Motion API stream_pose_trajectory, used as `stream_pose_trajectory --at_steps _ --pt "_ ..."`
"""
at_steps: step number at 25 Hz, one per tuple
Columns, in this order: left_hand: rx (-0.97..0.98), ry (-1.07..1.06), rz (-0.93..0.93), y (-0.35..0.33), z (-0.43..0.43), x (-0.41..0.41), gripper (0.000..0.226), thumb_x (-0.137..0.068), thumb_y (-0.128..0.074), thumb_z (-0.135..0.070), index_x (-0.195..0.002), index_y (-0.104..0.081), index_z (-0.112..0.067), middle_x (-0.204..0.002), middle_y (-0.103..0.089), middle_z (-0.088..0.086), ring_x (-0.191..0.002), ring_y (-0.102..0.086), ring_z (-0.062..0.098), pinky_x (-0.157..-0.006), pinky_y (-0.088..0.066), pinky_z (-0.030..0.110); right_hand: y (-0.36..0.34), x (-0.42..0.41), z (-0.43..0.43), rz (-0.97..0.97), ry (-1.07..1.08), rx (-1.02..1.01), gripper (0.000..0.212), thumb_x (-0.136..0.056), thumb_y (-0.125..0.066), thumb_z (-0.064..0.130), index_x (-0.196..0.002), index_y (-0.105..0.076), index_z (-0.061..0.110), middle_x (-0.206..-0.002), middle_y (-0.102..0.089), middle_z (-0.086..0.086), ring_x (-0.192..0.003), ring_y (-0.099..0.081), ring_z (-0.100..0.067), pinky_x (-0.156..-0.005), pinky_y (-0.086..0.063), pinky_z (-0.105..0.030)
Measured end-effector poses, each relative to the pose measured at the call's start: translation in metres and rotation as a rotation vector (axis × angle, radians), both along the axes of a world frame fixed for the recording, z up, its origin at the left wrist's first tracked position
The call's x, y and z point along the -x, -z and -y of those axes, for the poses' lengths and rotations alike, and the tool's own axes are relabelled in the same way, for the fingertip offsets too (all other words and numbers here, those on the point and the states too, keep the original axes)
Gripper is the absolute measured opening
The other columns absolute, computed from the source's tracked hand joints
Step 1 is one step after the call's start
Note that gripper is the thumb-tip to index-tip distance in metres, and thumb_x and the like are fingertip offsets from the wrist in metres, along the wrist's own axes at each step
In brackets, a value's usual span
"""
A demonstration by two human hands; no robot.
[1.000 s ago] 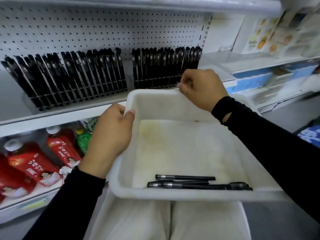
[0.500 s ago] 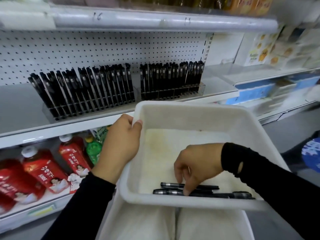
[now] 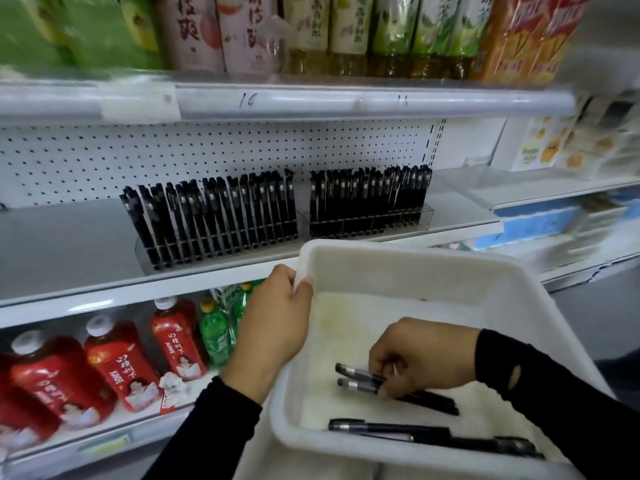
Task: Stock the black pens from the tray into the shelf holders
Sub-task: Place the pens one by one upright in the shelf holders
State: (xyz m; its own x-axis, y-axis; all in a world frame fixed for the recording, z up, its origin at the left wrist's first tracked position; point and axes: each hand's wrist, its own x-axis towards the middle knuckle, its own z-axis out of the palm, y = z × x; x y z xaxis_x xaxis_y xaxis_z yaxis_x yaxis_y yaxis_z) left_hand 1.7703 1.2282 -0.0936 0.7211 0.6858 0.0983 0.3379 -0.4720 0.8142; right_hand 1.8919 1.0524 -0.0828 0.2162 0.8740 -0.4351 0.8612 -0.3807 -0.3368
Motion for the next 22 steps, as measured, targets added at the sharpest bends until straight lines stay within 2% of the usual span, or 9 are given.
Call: stream_pose_trajectory --at_steps 3,9,12,14,18,22 --pt "0.003 0.002 0.010 0.001 0.001 0.000 0.022 -0.100 -0.046 -0.041 -0.093 -0.056 -0.022 -0.084 -0.068 -0.004 -0.076 -0.064 0.016 -0.073 -0.054 0.040 -0.004 -0.011 0.004 0.033 0.051 -0.054 0.011 -0.086 -0.073 0.042 -0.092 -0.071 0.032 -0.072 -0.062 0.019 -0.061 -0.056 0.005 -0.059 -0.040 -0.010" --pt "0.001 -0.001 0.018 -0.001 0.001 -0.001 0.023 -0.100 -0.047 -0.039 -0.092 -0.056 -0.019 -0.083 -0.068 -0.002 -0.075 -0.064 0.018 -0.074 -0.054 0.043 0.013 -0.014 0.006 0.054 0.040 0.012 0.015 -0.081 -0.076 0.043 -0.088 -0.071 0.030 -0.073 -0.065 0.017 -0.066 -0.056 0.001 -0.065 -0.046 -0.017" --pt "0.014 -0.002 0.018 -0.001 0.000 -0.001 0.023 -0.100 -0.048 -0.039 -0.091 -0.056 -0.020 -0.082 -0.068 -0.001 -0.074 -0.064 0.019 -0.074 -0.054 0.045 0.002 -0.015 0.005 0.000 0.062 -0.020 0.017 -0.083 -0.076 0.043 -0.088 -0.073 0.027 -0.066 -0.064 0.018 -0.060 -0.058 0.000 -0.063 -0.050 -0.019" --pt "0.021 -0.006 0.012 0.000 0.000 -0.001 0.022 -0.100 -0.047 -0.039 -0.091 -0.056 -0.021 -0.083 -0.068 -0.002 -0.075 -0.065 0.018 -0.074 -0.055 0.044 -0.016 -0.023 0.003 -0.129 0.157 -0.152 0.014 -0.088 -0.074 0.034 -0.090 -0.075 0.020 -0.068 -0.069 0.012 -0.057 -0.059 -0.002 -0.058 -0.052 -0.021" --pt "0.014 -0.006 0.008 0.000 0.001 -0.002 0.022 -0.099 -0.048 -0.039 -0.091 -0.057 -0.021 -0.083 -0.068 -0.004 -0.075 -0.064 0.017 -0.074 -0.054 0.042 -0.050 -0.054 0.003 -0.369 0.385 -0.498 0.013 -0.094 -0.066 0.016 -0.097 -0.074 0.006 -0.080 -0.075 -0.006 -0.071 -0.068 -0.015 -0.060 -0.054 -0.024" --pt "0.041 -0.002 0.008 0.000 0.000 -0.004 0.022 -0.099 -0.047 -0.040 -0.091 -0.057 -0.022 -0.081 -0.069 -0.003 -0.074 -0.065 0.018 -0.072 -0.055 0.044 -0.067 -0.093 -0.001 -0.530 0.566 -0.669 0.023 -0.086 -0.067 0.023 -0.100 -0.071 0.005 -0.084 -0.075 -0.011 -0.068 -0.068 -0.015 -0.063 -0.056 -0.022"
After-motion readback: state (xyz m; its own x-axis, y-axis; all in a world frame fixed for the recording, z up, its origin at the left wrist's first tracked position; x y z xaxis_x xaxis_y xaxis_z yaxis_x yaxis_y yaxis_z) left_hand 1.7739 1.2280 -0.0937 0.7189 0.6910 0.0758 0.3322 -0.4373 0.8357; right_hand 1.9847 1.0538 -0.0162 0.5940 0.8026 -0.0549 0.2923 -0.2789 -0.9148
